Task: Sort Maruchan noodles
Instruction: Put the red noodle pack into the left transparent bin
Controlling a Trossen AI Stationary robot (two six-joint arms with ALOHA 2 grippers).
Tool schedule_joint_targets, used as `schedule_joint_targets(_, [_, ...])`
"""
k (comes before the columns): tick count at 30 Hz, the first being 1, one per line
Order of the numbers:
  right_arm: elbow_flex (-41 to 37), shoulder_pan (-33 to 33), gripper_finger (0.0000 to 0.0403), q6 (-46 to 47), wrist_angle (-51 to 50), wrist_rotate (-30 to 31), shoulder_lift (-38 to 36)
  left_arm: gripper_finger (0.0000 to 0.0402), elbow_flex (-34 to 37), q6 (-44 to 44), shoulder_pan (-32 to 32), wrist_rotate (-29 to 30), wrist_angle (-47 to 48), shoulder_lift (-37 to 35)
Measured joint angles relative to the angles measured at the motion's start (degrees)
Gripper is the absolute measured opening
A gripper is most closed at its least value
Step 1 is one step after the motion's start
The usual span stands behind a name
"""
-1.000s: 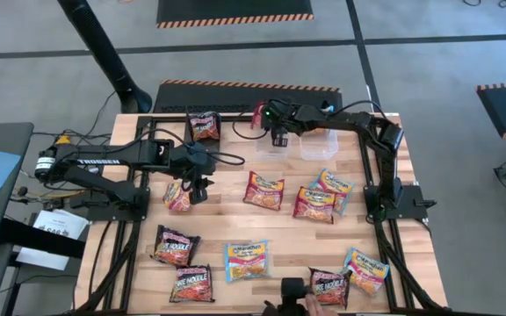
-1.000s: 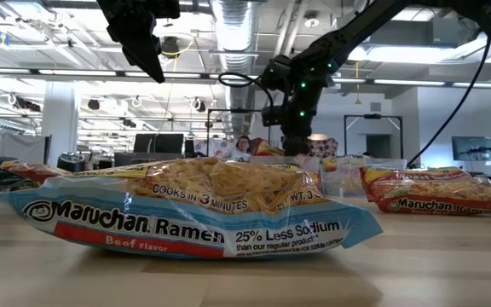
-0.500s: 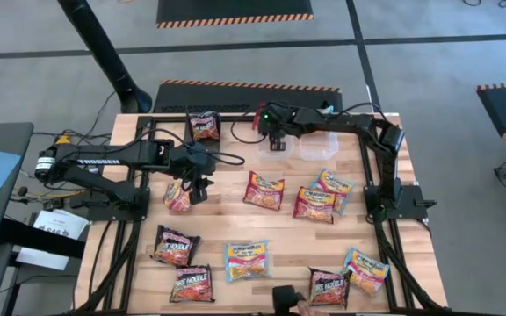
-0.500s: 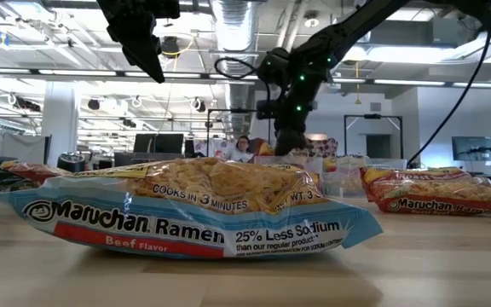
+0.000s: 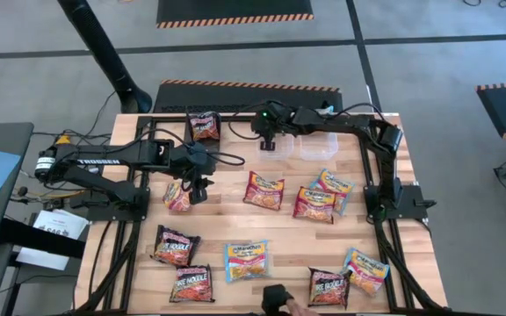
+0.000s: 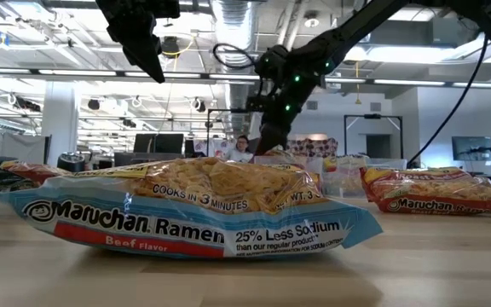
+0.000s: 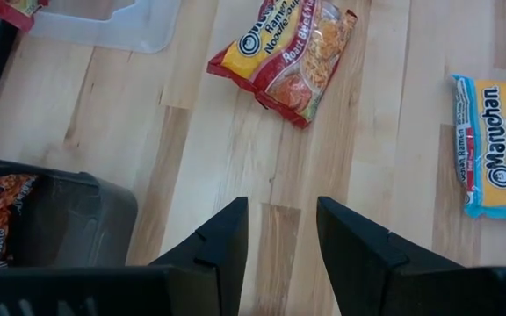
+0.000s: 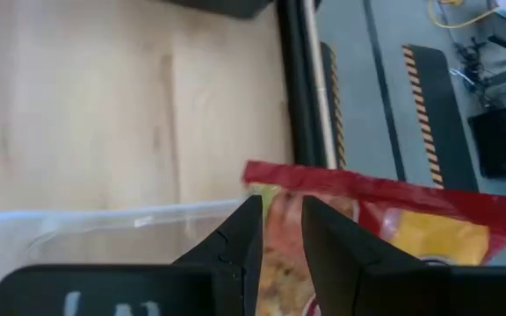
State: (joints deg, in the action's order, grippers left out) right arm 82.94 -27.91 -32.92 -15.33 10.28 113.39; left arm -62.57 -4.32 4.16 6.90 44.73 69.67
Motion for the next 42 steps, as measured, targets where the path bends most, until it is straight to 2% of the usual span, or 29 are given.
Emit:
schedule_joint_targets(8, [-0.2,-1.1,0.0107,4.2,-0.3,0.0,2.3,0.0124,0.0,0.0,0.0,0.0,0.0,0.0])
schedule_joint_targets(24, [-0.1,-3.4,0.0107,9.0,-1.4,-0.6,2.3,0.0124,0.0,0.1,0.0,0.0,0.0,0.0])
schedule_joint_targets(33, [-0.1,-4.3,0.0107,12.1,-8.0,5.0,2.3,0.0124,0.0,0.0,0.0,0.0,0.0,0.0])
schedule_joint_targets(42, [-0.1,-4.4,0.0107,12.1,-8.2,0.3,2.3,0.0124,0.0,0.0,0.0,0.0,0.0,0.0])
